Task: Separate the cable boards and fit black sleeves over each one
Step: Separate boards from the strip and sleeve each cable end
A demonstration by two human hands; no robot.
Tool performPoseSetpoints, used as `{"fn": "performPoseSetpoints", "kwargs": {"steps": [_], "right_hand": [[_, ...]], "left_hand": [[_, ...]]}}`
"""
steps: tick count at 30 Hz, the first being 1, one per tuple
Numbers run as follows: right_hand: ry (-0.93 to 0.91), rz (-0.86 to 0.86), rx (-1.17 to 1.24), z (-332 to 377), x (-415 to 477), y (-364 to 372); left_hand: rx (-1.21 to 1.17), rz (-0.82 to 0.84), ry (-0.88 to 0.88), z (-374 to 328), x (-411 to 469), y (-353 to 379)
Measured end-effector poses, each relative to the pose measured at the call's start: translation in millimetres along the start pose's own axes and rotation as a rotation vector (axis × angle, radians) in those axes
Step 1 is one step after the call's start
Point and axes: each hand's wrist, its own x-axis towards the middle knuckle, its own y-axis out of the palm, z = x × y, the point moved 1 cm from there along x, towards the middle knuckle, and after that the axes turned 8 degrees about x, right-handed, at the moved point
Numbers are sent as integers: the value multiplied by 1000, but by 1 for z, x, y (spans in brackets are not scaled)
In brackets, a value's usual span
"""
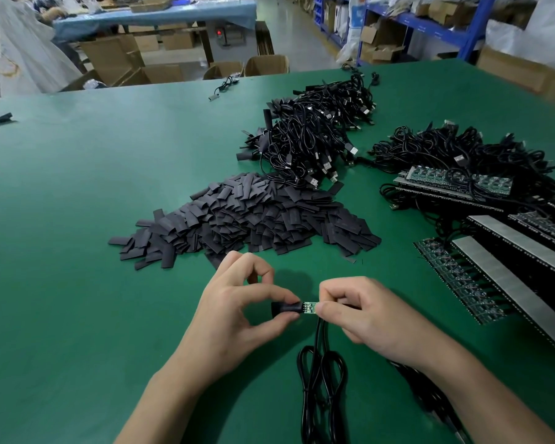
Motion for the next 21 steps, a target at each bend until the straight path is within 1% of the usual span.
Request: {"fn": "performPoseSetpoints", "kwargs": {"steps": [6,10,21], "right_hand": [[17,2,-25,-1,-1,-2],[10,11,-32,1,-1,-2],[18,20,-29,0,-2,-4]], "left_hand": [[4,-2,-9,3,-2,2],[-133,-10,-37,1,-3,4],[-205,70,-28,2,-3,4]]}}
